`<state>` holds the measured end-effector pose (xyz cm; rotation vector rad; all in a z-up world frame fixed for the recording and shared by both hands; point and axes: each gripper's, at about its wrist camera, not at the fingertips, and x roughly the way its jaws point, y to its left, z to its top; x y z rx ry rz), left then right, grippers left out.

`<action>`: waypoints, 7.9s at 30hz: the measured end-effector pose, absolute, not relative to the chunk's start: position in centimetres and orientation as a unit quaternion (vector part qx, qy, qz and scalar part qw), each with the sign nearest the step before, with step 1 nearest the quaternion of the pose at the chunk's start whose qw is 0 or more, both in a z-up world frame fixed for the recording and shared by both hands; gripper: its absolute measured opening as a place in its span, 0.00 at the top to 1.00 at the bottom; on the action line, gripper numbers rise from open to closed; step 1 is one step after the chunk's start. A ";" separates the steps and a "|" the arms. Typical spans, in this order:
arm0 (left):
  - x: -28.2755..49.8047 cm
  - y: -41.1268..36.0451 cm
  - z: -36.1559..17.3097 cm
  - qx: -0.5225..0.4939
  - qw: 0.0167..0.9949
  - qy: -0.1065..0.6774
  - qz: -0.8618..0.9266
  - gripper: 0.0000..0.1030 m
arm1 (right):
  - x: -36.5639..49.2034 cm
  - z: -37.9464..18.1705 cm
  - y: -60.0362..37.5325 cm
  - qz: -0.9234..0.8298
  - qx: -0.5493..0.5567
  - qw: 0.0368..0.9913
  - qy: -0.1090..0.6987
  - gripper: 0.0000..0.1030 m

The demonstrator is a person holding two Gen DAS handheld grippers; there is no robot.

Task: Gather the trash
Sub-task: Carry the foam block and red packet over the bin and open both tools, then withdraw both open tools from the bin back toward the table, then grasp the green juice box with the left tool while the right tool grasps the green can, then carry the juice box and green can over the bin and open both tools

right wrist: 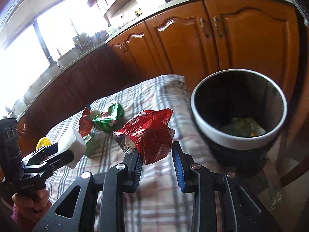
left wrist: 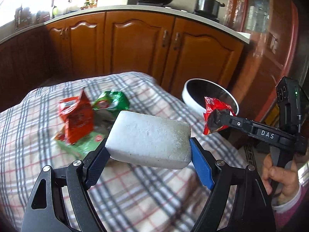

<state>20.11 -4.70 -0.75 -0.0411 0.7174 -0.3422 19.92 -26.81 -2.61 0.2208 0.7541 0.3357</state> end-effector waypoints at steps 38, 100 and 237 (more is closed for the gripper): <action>29.9 -21.5 -0.1 0.046 0.894 0.354 -0.269 0.21 | 24.0 -1.8 -40.7 0.056 0.147 0.926 0.343 0.71; 19.9 -2.0 -3.4 -0.090 0.912 0.381 -0.121 0.10 | 20.1 -5.3 -28.9 0.169 0.161 0.893 0.384 0.19; 27.8 -20.4 1.6 0.027 0.914 0.334 -0.226 0.52 | 22.2 -2.1 -39.3 0.053 0.150 0.934 0.319 0.89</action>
